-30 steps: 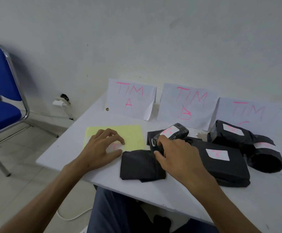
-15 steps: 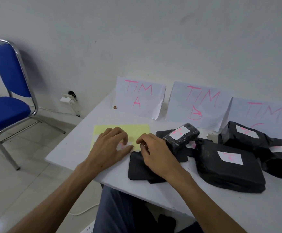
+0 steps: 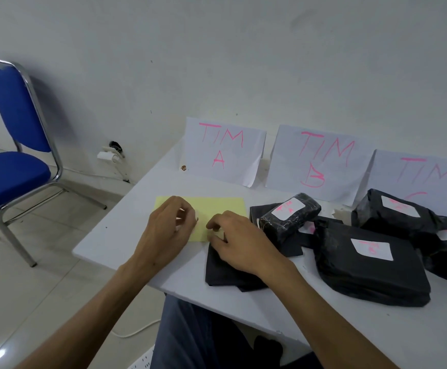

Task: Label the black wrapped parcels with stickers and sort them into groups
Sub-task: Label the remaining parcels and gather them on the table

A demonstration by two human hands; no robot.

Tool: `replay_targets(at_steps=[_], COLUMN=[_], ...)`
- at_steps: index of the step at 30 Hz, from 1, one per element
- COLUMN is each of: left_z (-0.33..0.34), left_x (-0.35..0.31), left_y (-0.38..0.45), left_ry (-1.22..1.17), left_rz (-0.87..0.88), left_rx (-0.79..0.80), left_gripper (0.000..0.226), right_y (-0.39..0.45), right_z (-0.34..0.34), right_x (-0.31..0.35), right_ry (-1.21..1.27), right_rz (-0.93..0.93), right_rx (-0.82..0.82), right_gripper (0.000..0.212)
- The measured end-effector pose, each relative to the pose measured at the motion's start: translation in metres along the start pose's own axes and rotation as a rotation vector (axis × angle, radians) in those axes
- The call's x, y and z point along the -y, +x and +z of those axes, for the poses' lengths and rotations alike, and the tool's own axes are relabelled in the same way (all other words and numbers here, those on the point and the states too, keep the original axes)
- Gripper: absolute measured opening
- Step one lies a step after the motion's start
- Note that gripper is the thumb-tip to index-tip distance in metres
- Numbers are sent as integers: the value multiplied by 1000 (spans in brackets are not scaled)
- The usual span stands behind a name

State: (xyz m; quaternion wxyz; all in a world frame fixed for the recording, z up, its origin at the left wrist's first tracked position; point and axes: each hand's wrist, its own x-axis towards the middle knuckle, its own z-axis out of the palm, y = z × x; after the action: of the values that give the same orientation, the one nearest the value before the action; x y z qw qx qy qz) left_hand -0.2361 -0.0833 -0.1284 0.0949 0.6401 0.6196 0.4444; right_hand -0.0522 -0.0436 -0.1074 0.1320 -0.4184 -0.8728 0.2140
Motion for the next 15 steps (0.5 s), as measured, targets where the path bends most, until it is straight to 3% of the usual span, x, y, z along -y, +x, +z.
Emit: replay_targets(at_steps=[3, 8, 15], left_z=[-4, -5, 9], left_x=[-1, -14, -51], left_y=[2, -4, -8], left_ry=[-123, -55, -165], left_rz=[-118, -9, 137], left_rx=[-49, -117, -3], left_gripper=[15, 10, 7], right_y=[3, -3, -18], right_z=[-3, -11, -23], right_x=[4, 11, 12], right_ry=[-4, 293, 482], right_rz=[21, 12, -46], right_rx=[30, -23, -200], right_gripper=[37, 53, 39])
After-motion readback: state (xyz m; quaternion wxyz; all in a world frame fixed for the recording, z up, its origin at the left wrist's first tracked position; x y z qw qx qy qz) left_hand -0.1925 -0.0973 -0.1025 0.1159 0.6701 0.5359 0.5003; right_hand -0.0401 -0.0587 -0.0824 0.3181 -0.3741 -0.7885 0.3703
